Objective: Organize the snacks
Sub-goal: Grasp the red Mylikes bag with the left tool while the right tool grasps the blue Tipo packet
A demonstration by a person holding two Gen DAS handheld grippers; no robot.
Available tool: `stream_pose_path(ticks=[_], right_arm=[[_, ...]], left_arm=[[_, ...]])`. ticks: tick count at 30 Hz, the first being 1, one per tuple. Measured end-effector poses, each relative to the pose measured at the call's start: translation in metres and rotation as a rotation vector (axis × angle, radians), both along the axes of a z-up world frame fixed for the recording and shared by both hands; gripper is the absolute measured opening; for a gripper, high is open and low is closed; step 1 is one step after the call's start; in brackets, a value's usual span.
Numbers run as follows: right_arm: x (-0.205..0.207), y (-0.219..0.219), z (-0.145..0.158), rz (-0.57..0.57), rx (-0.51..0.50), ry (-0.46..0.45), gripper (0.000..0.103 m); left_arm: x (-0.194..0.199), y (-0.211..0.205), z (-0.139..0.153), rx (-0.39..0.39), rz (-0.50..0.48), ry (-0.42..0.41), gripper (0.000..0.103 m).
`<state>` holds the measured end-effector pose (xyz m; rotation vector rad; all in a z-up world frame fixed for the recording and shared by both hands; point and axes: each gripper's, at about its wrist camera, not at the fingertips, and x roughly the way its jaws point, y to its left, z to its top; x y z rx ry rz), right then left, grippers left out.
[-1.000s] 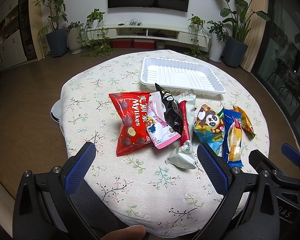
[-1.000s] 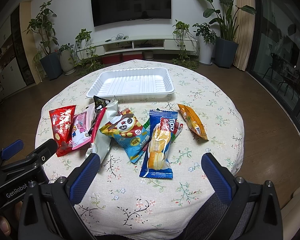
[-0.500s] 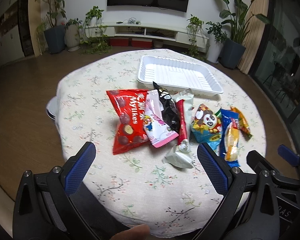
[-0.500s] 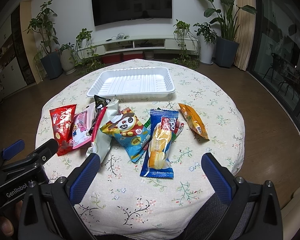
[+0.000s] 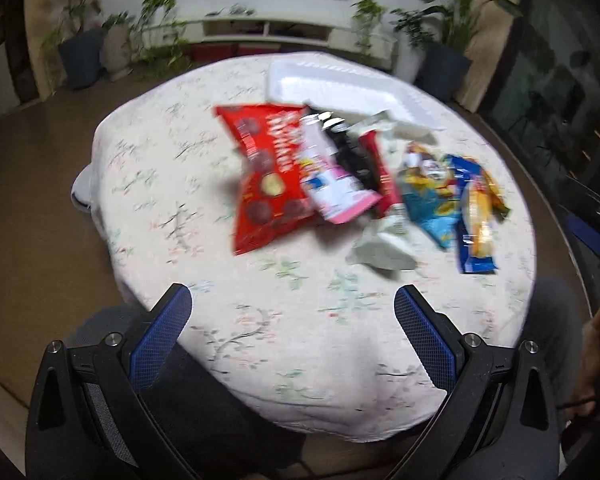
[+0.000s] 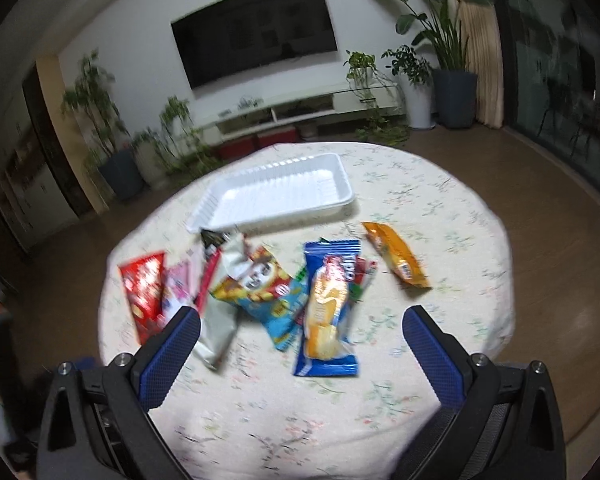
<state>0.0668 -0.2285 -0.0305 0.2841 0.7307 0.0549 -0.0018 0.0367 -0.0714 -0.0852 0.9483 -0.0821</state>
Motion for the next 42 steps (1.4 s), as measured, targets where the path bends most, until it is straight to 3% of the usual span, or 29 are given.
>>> stream_pose_path(ticks=[2, 6, 9, 11, 15, 16, 19, 26, 33, 42], right_arm=[[0.004, 0.0, -0.004, 0.033, -0.02, 0.03, 0.103], [0.008, 0.0, -0.009, 0.093, -0.061, 0.061, 0.098], [0.011, -0.001, -0.013, 0.094, -0.068, 0.068, 0.098], [0.013, -0.002, -0.016, 0.097, -0.069, 0.076, 0.098], [0.017, -0.008, -0.021, 0.09, -0.046, 0.092, 0.097], [0.018, -0.01, -0.022, 0.087, -0.027, 0.094, 0.097], [0.02, -0.015, -0.026, 0.082, 0.014, 0.108, 0.094], [0.022, -0.012, -0.03, 0.099, 0.023, 0.125, 0.089], [0.024, -0.011, -0.034, 0.122, 0.033, 0.161, 0.074], [0.045, -0.021, -0.04, 0.141, 0.064, 0.22, 0.072]], left_arm=[[0.01, 0.005, 0.0, 0.008, 0.018, 0.016, 0.103], [0.03, 0.017, 0.02, 0.001, 0.055, -0.067, 0.103], [0.055, 0.016, 0.026, -0.014, 0.028, -0.099, 0.101], [0.068, 0.01, 0.019, 0.0, 0.004, -0.066, 0.089], [0.09, 0.007, 0.005, 0.004, -0.011, -0.025, 0.083], [0.094, 0.006, 0.002, 0.004, -0.01, -0.015, 0.075], [0.108, 0.012, -0.01, -0.049, -0.01, 0.026, 0.058], [0.13, 0.018, -0.027, -0.126, -0.054, 0.067, 0.034], [0.127, 0.027, -0.031, -0.172, -0.07, 0.078, 0.034], [0.098, 0.051, -0.02, -0.283, -0.092, 0.074, 0.034]])
